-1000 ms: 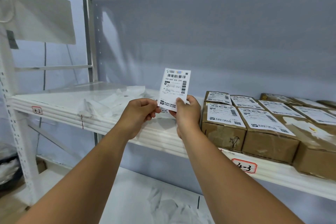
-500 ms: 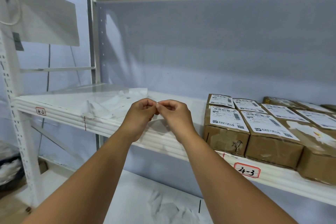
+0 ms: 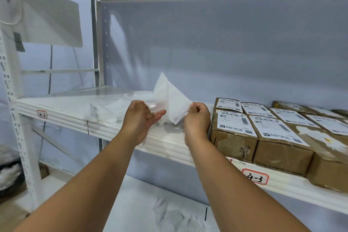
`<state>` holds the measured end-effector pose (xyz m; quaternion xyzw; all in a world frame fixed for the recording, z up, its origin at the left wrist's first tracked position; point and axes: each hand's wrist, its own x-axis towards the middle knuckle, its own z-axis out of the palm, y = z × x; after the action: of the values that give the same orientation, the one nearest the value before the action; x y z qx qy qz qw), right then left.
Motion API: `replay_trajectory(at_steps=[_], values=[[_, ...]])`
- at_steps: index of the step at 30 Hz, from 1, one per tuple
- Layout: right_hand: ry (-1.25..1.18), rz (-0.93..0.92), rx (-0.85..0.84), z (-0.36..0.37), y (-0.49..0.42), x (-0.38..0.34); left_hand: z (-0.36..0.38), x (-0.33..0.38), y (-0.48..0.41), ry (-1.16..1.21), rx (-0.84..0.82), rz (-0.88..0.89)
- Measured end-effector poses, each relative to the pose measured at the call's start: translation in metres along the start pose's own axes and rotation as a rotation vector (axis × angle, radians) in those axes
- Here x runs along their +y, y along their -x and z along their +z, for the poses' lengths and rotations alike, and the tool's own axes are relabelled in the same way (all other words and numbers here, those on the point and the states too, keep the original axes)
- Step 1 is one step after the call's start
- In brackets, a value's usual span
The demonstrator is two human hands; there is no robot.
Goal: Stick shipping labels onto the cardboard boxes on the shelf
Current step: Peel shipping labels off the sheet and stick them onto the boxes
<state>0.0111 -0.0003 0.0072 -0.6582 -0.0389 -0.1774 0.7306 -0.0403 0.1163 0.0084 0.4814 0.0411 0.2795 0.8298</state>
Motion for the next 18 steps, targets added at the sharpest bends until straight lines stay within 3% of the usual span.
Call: replay_trajectory(at_steps=[4, 9, 13, 16, 18], values=[[-0.188, 0.113, 0.003, -0.001, 0.003, -0.007, -0.004, 0.002, -0.007, 0.276, 0.076, 0.01], [-0.307, 0.122, -0.009, 0.002, 0.003, -0.006, -0.005, 0.025, -0.015, 0.453, 0.124, 0.118], [-0.327, 0.104, 0.038, 0.003, 0.002, -0.008, -0.014, 0.056, -0.028, 0.556, 0.288, 0.226], [-0.264, 0.091, 0.033, 0.005, -0.001, -0.006, -0.029, 0.06, -0.035, 0.371, 0.363, 0.344], [-0.184, 0.083, -0.02, 0.007, -0.002, -0.003, -0.034, 0.048, -0.034, -0.144, 0.355, 0.474]])
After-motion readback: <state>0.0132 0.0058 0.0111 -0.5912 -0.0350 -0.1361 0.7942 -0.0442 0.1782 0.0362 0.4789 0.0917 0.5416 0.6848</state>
